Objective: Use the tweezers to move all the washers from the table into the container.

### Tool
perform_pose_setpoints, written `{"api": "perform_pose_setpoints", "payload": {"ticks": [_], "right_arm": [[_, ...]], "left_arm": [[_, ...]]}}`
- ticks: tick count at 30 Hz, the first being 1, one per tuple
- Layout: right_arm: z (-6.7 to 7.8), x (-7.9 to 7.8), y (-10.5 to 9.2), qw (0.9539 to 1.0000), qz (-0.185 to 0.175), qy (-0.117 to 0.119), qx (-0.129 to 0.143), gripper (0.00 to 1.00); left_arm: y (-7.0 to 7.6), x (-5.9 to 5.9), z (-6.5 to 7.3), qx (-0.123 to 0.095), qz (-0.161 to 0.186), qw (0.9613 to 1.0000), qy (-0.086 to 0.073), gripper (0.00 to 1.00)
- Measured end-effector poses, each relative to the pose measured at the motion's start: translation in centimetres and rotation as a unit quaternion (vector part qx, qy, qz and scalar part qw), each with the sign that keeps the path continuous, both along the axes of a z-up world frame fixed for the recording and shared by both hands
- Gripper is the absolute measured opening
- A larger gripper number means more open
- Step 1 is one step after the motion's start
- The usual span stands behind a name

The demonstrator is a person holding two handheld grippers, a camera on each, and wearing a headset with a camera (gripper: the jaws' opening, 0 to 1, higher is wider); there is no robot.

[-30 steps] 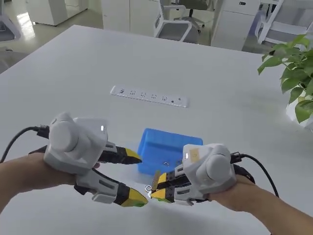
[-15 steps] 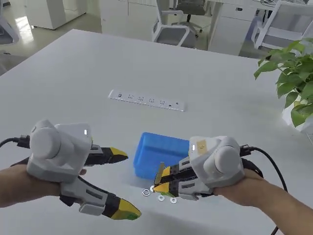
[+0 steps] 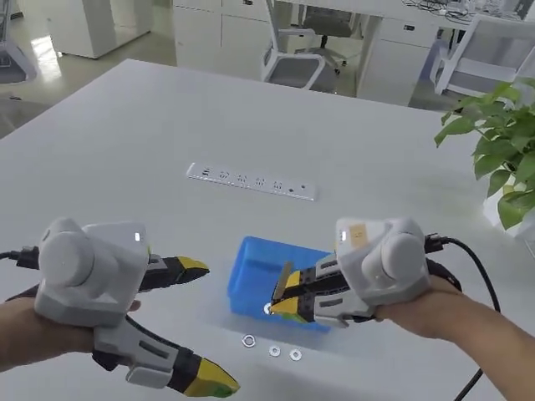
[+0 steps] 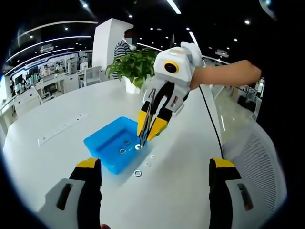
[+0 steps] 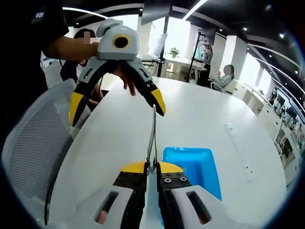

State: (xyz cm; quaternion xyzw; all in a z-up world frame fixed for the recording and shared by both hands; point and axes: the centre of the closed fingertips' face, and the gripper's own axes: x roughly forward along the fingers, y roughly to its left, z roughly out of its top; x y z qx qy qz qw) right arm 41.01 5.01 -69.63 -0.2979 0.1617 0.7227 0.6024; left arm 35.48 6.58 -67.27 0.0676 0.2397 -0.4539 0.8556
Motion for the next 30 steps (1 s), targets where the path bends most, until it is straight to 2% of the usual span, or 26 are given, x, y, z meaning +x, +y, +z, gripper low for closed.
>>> {"api": "perform_pose_setpoints", "payload": {"ticks": [7, 13, 23, 30], "right_arm": [[0.4, 1.5, 0.7, 1.0, -0.001, -0.006, 0.005, 0.08], [0.0, 3.1, 1.3, 0.9999, -0.003, -0.01, 0.003, 0.08], [-1.7, 5.3, 2.4, 0.9999, -0.001, -0.015, -0.003, 0.08], [-3.3, 5.8, 2.8, 0.9999, 0.005, -0.009, -0.014, 0.08]], "left_arm": [[0.3, 0.2, 0.2, -0.002, 0.006, 1.0, -0.002, 0.99], [0.9, 0.7, 0.6, -0.006, 0.013, 0.9999, -0.008, 0.99], [1.9, 1.3, 0.6, -0.005, 0.022, 0.9996, -0.013, 0.99], [2.2, 2.0, 0.7, -0.009, 0.026, 0.9995, -0.017, 0.98]]}}
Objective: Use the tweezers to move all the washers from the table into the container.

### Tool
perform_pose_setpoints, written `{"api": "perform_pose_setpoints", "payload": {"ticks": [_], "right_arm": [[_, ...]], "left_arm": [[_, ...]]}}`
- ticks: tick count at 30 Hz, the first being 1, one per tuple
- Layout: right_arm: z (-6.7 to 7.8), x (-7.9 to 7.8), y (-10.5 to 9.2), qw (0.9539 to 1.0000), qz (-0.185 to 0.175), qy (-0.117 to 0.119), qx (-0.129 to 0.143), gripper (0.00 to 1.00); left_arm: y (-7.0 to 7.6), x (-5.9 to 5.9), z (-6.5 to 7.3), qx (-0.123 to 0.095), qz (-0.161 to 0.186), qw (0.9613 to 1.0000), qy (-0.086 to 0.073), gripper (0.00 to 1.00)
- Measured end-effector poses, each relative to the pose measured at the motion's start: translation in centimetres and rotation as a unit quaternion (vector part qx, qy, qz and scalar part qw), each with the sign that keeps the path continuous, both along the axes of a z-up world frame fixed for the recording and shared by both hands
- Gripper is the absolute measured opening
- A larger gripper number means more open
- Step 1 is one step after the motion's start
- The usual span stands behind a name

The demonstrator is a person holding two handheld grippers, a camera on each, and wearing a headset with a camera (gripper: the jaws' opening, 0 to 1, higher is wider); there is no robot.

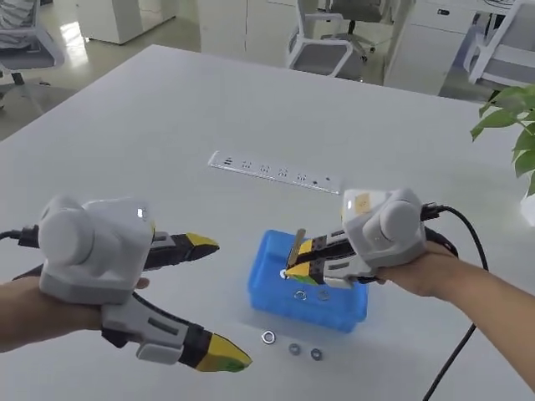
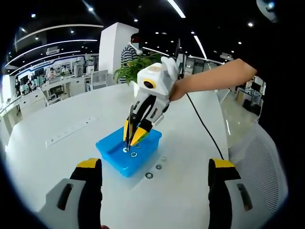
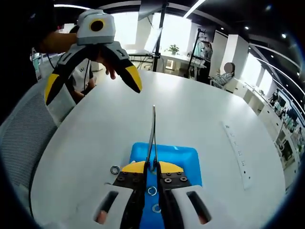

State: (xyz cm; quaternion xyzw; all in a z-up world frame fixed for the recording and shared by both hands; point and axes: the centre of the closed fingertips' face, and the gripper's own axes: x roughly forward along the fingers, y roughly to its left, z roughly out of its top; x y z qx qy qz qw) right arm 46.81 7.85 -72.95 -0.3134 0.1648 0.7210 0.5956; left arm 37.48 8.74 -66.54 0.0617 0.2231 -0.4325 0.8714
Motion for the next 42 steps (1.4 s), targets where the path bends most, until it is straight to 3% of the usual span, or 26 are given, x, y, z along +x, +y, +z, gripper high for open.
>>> {"api": "perform_pose_setpoints", "payload": {"ticks": [11, 22, 28, 32, 36, 42], "right_arm": [[-2.4, 0.6, 0.2, 0.9997, 0.0, 0.019, -0.014, 0.09], [-3.7, 0.6, 0.2, 0.9991, 0.001, 0.035, -0.023, 0.09], [-4.2, 0.6, 0.1, 0.9988, 0.0, 0.041, -0.028, 0.09], [-4.4, 0.6, 0.0, 0.9986, 0.0, 0.042, -0.031, 0.09], [-4.4, 0.5, 0.0, 0.9985, -0.001, 0.045, -0.033, 0.09], [-4.4, 0.5, -0.1, 0.9984, 0.0, 0.045, -0.033, 0.09]], "left_arm": [[0.1, 1.6, -0.3, 0.0, 0.001, 1.0, -0.002, 0.94], [-0.3, 3.5, -0.8, 0.013, -0.01, 0.9998, -0.007, 0.79], [-0.5, 5.1, -1.2, 0.021, -0.015, 0.9996, -0.006, 0.66], [-0.1, 6.8, -1.5, 0.049, -0.007, 0.9986, -0.016, 0.52], [-0.2, 8.6, -1.5, 0.064, -0.004, 0.9976, -0.028, 0.37], [-1.6, 10.1, -1.3, 0.06, -0.025, 0.9972, -0.038, 0.25]]}}
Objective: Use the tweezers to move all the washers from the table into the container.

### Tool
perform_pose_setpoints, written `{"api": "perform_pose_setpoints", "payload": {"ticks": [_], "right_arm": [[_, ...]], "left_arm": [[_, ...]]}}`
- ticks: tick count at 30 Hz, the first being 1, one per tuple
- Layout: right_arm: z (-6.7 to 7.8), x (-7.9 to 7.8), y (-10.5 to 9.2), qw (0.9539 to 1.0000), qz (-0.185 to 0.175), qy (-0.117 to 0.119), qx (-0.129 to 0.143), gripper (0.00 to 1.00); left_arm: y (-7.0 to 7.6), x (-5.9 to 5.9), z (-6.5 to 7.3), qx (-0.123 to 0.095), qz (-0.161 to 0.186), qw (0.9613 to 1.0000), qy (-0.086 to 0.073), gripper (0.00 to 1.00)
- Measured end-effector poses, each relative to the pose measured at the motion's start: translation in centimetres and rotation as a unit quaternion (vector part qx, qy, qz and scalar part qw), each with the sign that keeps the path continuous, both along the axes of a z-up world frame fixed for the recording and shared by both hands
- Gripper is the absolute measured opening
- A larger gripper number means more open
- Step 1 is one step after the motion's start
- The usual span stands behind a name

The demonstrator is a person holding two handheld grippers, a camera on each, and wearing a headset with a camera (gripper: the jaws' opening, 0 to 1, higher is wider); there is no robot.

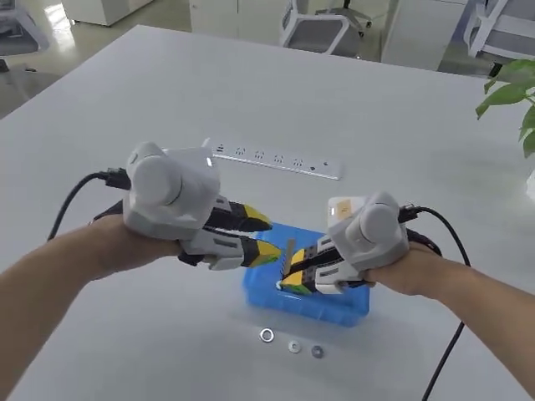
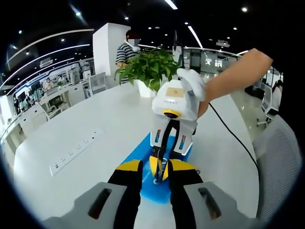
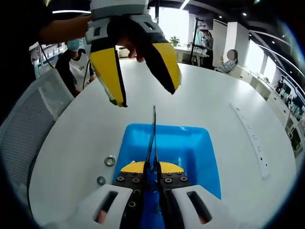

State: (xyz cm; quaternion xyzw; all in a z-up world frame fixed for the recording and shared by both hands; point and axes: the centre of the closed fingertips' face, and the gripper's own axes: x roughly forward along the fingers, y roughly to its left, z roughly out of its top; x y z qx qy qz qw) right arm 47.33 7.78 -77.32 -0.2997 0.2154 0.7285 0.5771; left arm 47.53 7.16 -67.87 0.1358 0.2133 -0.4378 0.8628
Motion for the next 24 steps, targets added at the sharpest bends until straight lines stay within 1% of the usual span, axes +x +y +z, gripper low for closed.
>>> {"api": "perform_pose_setpoints", "payload": {"ticks": [3, 6, 9, 11, 13, 15, 16, 21, 24], "right_arm": [[0.0, 0.0, 0.0, 1.0, 0.001, 0.0, 0.0, 0.09], [0.0, 0.0, 0.0, 1.0, 0.003, -0.002, -0.001, 0.09], [0.0, 0.0, 0.0, 1.0, 0.004, -0.003, -0.001, 0.09], [0.0, 0.0, 0.0, 1.0, 0.005, -0.004, -0.001, 0.09], [0.0, 0.0, 0.0, 1.0, 0.002, -0.001, 0.0, 0.09], [0.0, 0.0, 0.0, 1.0, 0.002, 0.0, -0.001, 0.09], [-0.1, 0.0, 0.0, 1.0, 0.004, -0.001, -0.002, 0.09], [-0.1, -0.1, -0.1, 0.9999, 0.007, -0.003, -0.007, 0.11], [-0.1, -0.1, -0.1, 0.9999, 0.005, -0.001, -0.009, 0.12]], "left_arm": [[-0.5, 0.3, -0.5, 0.006, -0.009, 0.9999, 0.002, 0.22], [-0.9, 0.4, -0.8, 0.006, -0.016, 0.9998, 0.007, 0.18], [-1.2, 0.7, -1.1, 0.01, -0.021, 0.9997, 0.008, 0.13], [-1.3, 0.9, -1.3, 0.013, -0.026, 0.9996, 0.003, 0.1], [-1.5, 0.8, -1.4, 0.013, -0.035, 0.9993, 0.006, 0.07], [-1.6, 0.9, -1.5, 0.018, -0.04, 0.999, 0.003, 0.07], [-1.6, 0.8, -1.5, 0.016, -0.044, 0.9989, 0.002, 0.07], [-1.8, 0.6, -1.4, 0.016, -0.051, 0.9986, 0.002, 0.05], [-1.8, 0.5, -1.4, 0.017, -0.05, 0.9986, 0.003, 0.05]]}}
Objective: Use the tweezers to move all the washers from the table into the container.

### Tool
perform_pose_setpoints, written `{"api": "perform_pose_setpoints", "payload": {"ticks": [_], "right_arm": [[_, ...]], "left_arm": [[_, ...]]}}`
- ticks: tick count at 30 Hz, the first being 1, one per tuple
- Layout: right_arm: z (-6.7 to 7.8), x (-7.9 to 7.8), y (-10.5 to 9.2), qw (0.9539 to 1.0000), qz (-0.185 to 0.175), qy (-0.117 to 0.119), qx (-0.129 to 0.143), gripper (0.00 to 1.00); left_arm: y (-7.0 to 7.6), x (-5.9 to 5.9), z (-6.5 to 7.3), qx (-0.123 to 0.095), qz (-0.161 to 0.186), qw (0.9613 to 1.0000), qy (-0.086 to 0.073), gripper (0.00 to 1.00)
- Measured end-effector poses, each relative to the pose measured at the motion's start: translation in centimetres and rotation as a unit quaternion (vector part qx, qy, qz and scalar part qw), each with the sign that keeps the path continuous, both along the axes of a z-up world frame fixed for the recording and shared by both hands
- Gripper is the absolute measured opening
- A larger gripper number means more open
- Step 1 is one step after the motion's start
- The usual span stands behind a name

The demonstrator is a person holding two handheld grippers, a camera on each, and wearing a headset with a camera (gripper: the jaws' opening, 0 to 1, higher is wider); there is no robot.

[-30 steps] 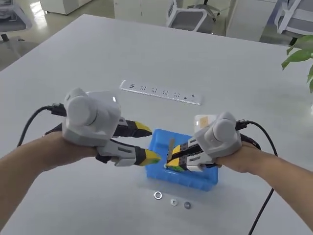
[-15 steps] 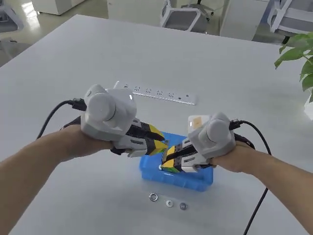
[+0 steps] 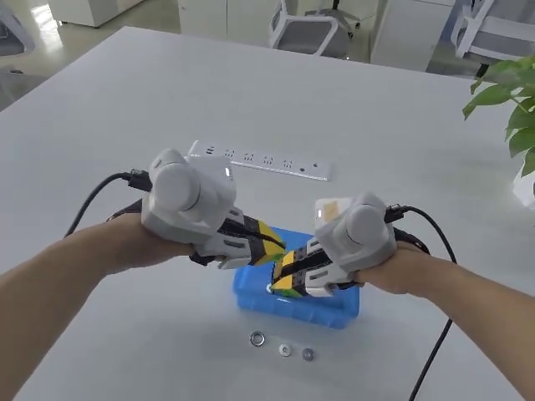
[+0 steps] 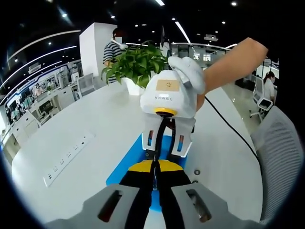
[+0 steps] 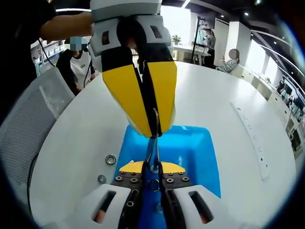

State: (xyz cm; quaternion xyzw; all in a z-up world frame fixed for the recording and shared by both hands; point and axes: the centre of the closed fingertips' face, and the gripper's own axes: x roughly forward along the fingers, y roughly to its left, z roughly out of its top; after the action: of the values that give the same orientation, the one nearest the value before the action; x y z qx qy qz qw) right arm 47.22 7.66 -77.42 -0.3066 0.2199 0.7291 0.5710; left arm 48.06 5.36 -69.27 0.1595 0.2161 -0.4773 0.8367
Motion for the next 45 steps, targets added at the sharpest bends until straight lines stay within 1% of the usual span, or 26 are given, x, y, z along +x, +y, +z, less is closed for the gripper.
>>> {"api": "perform_pose_setpoints", "payload": {"ticks": [5, 8, 11, 18, 20, 24, 31, 32, 40, 45], "right_arm": [[0.3, 0.1, 0.0, 1.0, -0.002, -0.001, 0.001, 0.14], [0.5, 0.1, -0.1, 1.0, -0.004, -0.005, 0.001, 0.17], [0.7, 0.3, -0.3, 0.9999, -0.007, -0.008, 0.001, 0.19], [2.1, 0.3, -0.8, 0.9996, -0.023, -0.011, 0.009, 0.25], [2.6, 0.5, -1.0, 0.9993, -0.031, -0.016, 0.012, 0.28], [3.5, 0.4, -1.5, 0.9989, -0.038, -0.021, 0.016, 0.3], [4.7, 0.2, -2.7, 0.9979, -0.056, -0.024, 0.022, 0.34], [4.9, 0.1, -2.9, 0.9975, -0.063, -0.022, 0.023, 0.35], [5.9, -0.1, -4.6, 0.9948, -0.095, -0.025, 0.028, 0.43], [6.4, -0.3, -5.6, 0.9928, -0.112, -0.028, 0.032, 0.49]], "left_arm": [[0.0, 0.0, 0.1, 0.002, 0.0, 1.0, -0.003, 0.05], [0.0, 0.0, 0.5, 0.0, 0.002, 1.0, -0.008, 0.05], [0.0, 0.0, 0.7, -0.002, 0.005, 1.0, -0.008, 0.05], [-0.1, -0.3, 1.5, -0.006, 0.006, 0.9999, -0.01, 0.05], [-0.4, -0.6, 1.9, -0.008, 0.005, 0.9999, -0.01, 0.05], [-0.9, -1.3, 2.7, -0.011, -0.002, 0.9999, -0.009, 0.05], [-1.3, -1.7, 3.8, -0.011, -0.005, 0.9998, -0.015, 0.05], [-1.3, -1.8, 3.9, -0.012, -0.006, 0.9998, -0.015, 0.05], [-1.5, -2.6, 5.1, -0.011, -0.009, 0.9997, -0.019, 0.05], [-1.3, -3.2, 5.4, -0.009, -0.014, 0.9997, -0.019, 0.05]]}}
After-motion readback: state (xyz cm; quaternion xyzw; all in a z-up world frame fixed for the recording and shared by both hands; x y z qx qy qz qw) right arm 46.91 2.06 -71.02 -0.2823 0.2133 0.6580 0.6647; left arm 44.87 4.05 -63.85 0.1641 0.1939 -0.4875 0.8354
